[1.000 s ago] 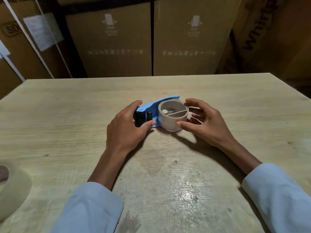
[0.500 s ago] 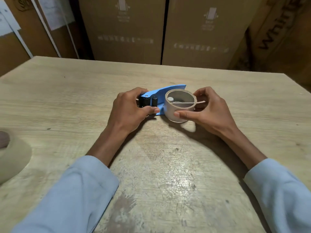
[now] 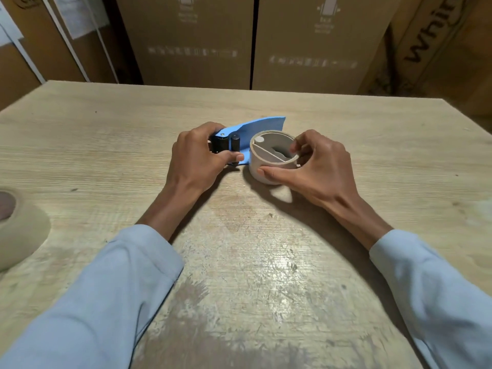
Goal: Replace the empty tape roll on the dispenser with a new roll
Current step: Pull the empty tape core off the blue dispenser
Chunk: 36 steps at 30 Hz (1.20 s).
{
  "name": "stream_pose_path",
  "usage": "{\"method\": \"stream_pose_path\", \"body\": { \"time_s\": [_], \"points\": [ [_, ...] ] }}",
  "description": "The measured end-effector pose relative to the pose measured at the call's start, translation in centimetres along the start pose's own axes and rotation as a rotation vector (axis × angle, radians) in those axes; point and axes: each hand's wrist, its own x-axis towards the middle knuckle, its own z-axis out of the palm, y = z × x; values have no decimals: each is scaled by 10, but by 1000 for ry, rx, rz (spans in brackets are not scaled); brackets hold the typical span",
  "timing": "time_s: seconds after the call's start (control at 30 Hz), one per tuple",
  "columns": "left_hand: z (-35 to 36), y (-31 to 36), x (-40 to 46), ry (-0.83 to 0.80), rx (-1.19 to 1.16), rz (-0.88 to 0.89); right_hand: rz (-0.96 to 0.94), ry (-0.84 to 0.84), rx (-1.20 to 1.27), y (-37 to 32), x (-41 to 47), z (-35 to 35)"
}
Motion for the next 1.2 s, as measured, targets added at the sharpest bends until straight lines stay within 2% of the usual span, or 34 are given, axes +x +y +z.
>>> {"method": "stream_pose_path", "body": {
  "time_s": [0.13,0.27,0.47,0.6,0.73,0.9,1.0,1.2],
  "points": [
    [-1,-4,3,-19,-23,8,-23,-15,9,-8,-7,-1],
    [-3,-10,6,-66,-60,9,46,-148,92,-2,-1,-6],
    [-1,-13,7,-141,-84,44,92,-290,472,15,14,-10],
    [2,-15,7,-181,26,74,158,-353,719,18,15,-13],
    [-1,-1,1,-155,132,244,182,-326,818,15,14,-11],
    [0,15,-8,-174,44,325,199,-375,931,22,15,-17],
    [0,26,-11,-152,20,345,141,-373,940,20,17,-25],
    [-2,49,-8,-109,-306,275,98,-294,929,1,21,-43]
  ]
}}
